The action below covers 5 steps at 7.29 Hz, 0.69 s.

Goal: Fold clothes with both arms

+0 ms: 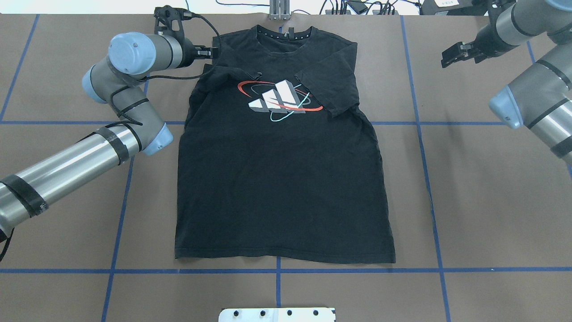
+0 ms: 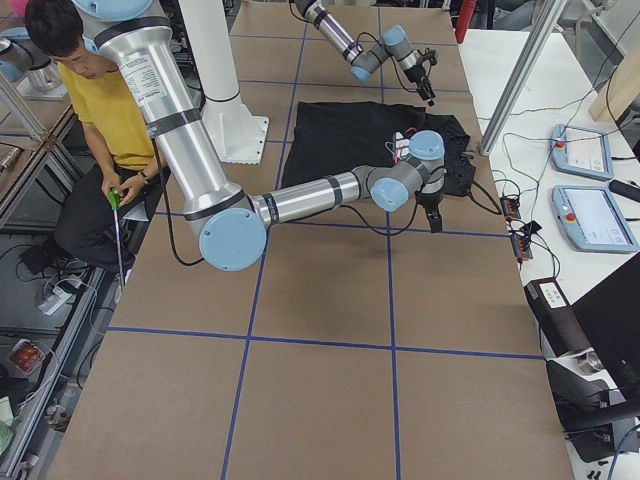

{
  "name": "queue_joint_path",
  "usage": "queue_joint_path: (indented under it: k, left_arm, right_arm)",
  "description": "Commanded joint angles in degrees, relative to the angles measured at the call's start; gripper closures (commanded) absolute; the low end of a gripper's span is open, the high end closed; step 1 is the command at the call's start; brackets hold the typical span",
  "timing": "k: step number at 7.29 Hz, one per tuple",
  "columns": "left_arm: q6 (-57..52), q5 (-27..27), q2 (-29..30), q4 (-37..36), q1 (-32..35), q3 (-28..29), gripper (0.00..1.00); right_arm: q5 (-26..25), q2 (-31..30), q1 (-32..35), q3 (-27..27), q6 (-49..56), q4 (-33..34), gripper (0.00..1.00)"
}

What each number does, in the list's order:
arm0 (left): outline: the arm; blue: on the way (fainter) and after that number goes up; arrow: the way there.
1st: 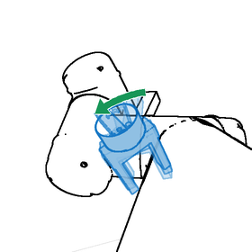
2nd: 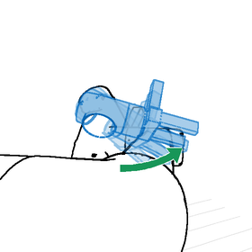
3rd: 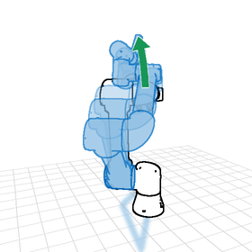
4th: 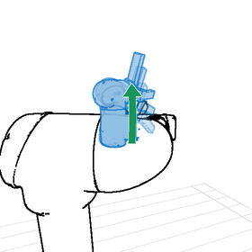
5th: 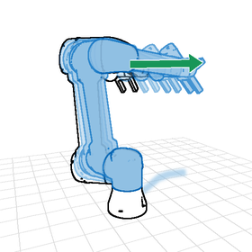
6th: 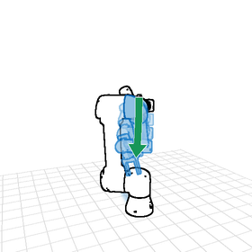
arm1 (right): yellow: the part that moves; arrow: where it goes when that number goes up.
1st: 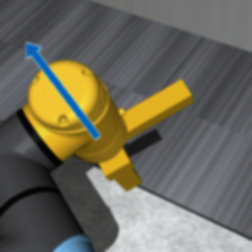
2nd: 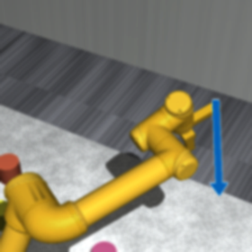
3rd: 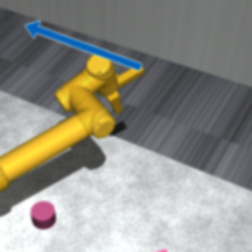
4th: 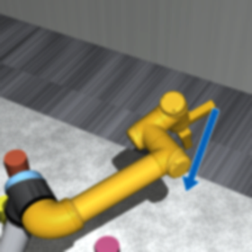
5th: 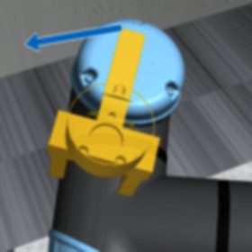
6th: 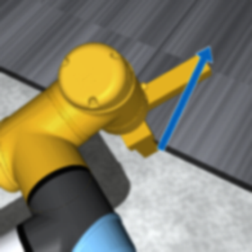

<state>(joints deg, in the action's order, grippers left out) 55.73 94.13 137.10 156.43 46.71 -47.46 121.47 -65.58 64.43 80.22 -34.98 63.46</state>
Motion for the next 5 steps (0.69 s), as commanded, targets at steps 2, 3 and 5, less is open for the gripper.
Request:
queue_joint_path:
  k: [2, 3, 5]
  left_arm:
    - [0.2, 3.8, -1.0, 0.7, -0.7, 0.3, 0.39]
    - [0.1, 4.0, -1.1, 0.7, -0.7, 0.4, 0.41]
    - [0.1, 4.0, -1.3, 0.6, -0.7, 0.5, 0.49]
  right_arm:
    - [-1.1, -0.1, 0.0, -0.1, 0.0, 0.0, 0.0]
    - [-1.1, -0.1, 0.0, -0.1, 0.0, 0.0, 0.0]
    - [-1.2, -0.1, 0.0, -0.1, 0.0, 0.0, 0.0]
